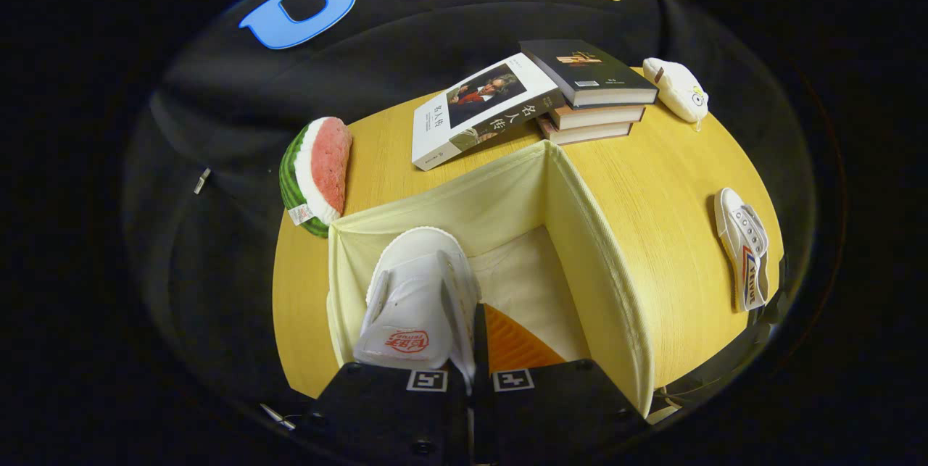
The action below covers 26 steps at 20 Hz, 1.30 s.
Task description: Open the storage box then place both shoes into the box .Put the left shoe in first, then the right shoe, with the right side of both shoes facing outward in a uniform manner.
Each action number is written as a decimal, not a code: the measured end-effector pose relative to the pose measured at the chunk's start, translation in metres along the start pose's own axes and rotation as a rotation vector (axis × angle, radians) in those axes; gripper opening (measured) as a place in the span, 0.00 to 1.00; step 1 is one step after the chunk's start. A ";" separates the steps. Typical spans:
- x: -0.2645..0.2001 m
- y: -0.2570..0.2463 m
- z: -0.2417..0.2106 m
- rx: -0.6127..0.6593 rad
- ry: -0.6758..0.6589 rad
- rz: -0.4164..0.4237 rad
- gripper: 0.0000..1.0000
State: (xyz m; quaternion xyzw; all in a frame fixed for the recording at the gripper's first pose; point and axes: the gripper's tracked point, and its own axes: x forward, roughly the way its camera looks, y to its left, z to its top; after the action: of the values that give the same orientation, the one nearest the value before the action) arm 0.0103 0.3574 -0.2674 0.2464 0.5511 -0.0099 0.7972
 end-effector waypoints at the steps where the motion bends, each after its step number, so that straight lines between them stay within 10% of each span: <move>1: 0.002 0.002 -0.003 0.007 0.000 -0.003 0.09; 9: -0.005 0.041 -0.025 -0.004 0.058 0.167 0.29; 14: -0.029 0.055 -0.018 -0.090 0.017 0.243 0.77; 19: -0.043 0.043 -0.012 -0.160 -0.047 0.281 0.97; 26: -0.092 -0.003 0.025 -0.201 -0.208 0.332 0.98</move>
State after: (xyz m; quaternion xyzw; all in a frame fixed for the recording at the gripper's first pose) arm -0.0046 0.3215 -0.1806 0.2504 0.4161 0.1511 0.8610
